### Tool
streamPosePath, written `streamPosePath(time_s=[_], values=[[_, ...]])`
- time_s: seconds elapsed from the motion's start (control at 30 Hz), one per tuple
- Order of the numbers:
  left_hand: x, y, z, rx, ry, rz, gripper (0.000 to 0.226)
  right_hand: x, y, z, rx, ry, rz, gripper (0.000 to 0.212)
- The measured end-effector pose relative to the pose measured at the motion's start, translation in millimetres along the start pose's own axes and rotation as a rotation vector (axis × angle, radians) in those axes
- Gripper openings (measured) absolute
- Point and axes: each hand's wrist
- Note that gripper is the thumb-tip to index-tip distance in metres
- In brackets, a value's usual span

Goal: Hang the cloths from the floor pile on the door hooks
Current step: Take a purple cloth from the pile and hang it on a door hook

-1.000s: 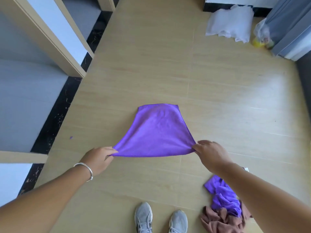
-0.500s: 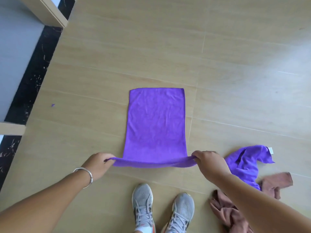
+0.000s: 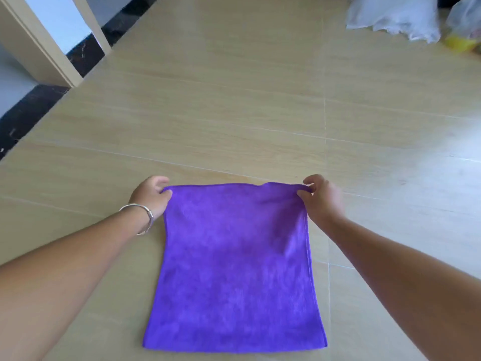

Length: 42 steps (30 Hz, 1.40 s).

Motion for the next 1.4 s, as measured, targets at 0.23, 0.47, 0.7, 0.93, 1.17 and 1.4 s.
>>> streamPosePath(time_s=[0.23,0.47,0.7,0.93,1.17,1.4], values=[[75,90,-60,-0.633,0.432,-0.001,0.067,70,89,59,0.454,-0.369,-0.044,0.048],[118,124,-100,-0.959,0.408,-0.257,0.071,119,111,98,0.695,-0.579,-0.305,0.058],[39,115,-47,-1.092,0.331,-0.244,0.069,61,102,58,0.808,-0.416,-0.282,0.057],[107,123,-88,-1.009,0.589,-0.291,0.062,125,111,94,0.683,-0.641,-0.299,0.048],[129,86,-116,-1.051,0.645,-0.293,0.061,141,101,118,0.678,-0.627,-0.286,0.063],[131,104,-86,-1.16,0.585,-0.241,0.061,133,79,92,0.889,-0.666,-0.351,0.057]])
Point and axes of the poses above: each hand's wrist, its own x-axis away from the middle knuckle, its own y-axis out of the palm, z = x × y, and after that the axes turned 11 degrees about -z, right-handed
